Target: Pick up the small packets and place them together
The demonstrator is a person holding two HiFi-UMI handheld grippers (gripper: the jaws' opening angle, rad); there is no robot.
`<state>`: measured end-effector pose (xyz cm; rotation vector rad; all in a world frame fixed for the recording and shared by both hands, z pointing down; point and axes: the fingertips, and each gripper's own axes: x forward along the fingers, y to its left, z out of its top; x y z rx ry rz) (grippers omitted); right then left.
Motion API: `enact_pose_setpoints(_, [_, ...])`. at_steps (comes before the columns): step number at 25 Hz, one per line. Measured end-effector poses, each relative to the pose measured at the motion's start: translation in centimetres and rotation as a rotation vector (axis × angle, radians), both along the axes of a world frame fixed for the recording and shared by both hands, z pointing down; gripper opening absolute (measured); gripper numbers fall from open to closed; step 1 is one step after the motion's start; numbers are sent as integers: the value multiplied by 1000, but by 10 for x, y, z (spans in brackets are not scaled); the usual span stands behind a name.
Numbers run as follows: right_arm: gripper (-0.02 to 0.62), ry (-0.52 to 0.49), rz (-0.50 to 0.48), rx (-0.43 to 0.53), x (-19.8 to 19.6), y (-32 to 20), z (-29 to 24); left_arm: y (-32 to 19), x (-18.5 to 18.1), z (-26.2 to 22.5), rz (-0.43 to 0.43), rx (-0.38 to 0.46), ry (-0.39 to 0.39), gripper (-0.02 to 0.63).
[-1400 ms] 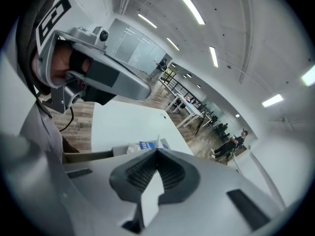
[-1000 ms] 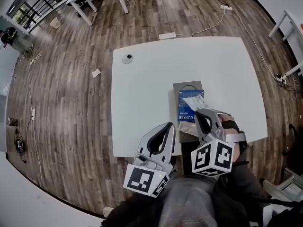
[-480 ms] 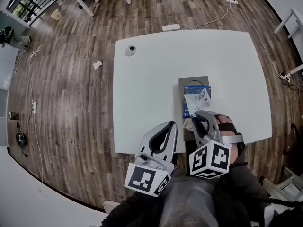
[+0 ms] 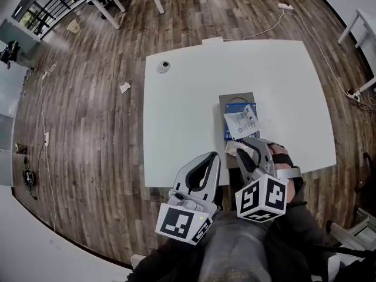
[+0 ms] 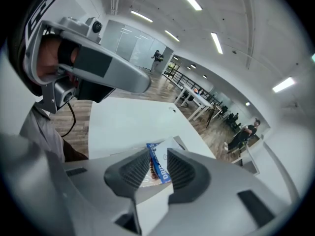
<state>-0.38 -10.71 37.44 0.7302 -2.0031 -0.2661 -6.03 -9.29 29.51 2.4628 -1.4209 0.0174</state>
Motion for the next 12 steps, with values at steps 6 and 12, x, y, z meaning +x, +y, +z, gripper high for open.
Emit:
enact_pose_setpoints(6, [98,-96,31,60,11,21,-34,26,15,-23,21,64,-20,3])
enact_pose_setpoints(12, [98,-266,59,83,24,49,-67,53,34,-48,41,136,-40,3])
